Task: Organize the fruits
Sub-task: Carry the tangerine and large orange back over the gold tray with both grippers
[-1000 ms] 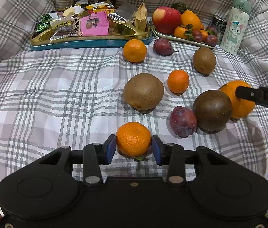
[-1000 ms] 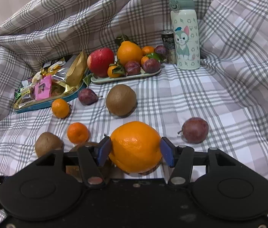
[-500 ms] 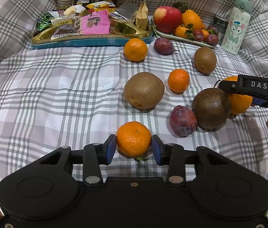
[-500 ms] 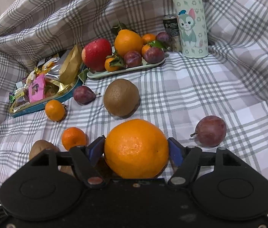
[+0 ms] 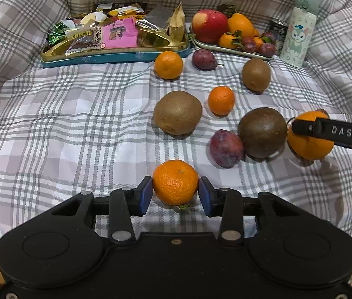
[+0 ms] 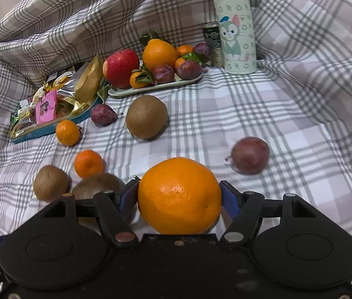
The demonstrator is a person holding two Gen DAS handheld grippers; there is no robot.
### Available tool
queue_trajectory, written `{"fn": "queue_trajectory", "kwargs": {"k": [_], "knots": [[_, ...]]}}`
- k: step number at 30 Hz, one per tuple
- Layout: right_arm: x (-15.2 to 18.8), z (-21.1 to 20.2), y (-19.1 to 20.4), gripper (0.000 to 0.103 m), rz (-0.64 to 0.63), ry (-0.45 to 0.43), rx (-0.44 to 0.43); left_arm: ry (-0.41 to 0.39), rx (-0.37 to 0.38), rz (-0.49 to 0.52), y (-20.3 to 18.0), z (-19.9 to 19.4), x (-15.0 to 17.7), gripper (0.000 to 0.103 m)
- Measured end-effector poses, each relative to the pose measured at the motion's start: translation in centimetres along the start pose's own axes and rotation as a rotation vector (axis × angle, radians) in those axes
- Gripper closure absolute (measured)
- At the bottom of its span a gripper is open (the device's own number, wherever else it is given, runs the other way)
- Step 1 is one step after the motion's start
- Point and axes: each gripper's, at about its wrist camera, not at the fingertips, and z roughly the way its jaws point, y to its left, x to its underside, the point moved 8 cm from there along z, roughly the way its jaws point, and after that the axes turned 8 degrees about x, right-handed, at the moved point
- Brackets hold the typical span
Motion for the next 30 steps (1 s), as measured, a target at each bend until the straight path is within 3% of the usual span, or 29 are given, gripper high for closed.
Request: {"fn": "queue_trajectory", "kwargs": {"k": [14, 30], "knots": [[4.6, -5.4, -1.9, 0.03, -0.001, -0.001, -0.008, 0.0, 0.026, 0.051, -2.5, -3.1, 3.2, 0.055], [10.5, -12.8, -1.0, 0.03, -0.055, -0.005, -0.089, 0.045, 0.022, 0.076, -4.1, -5.7, 9.3, 0.055]]}}
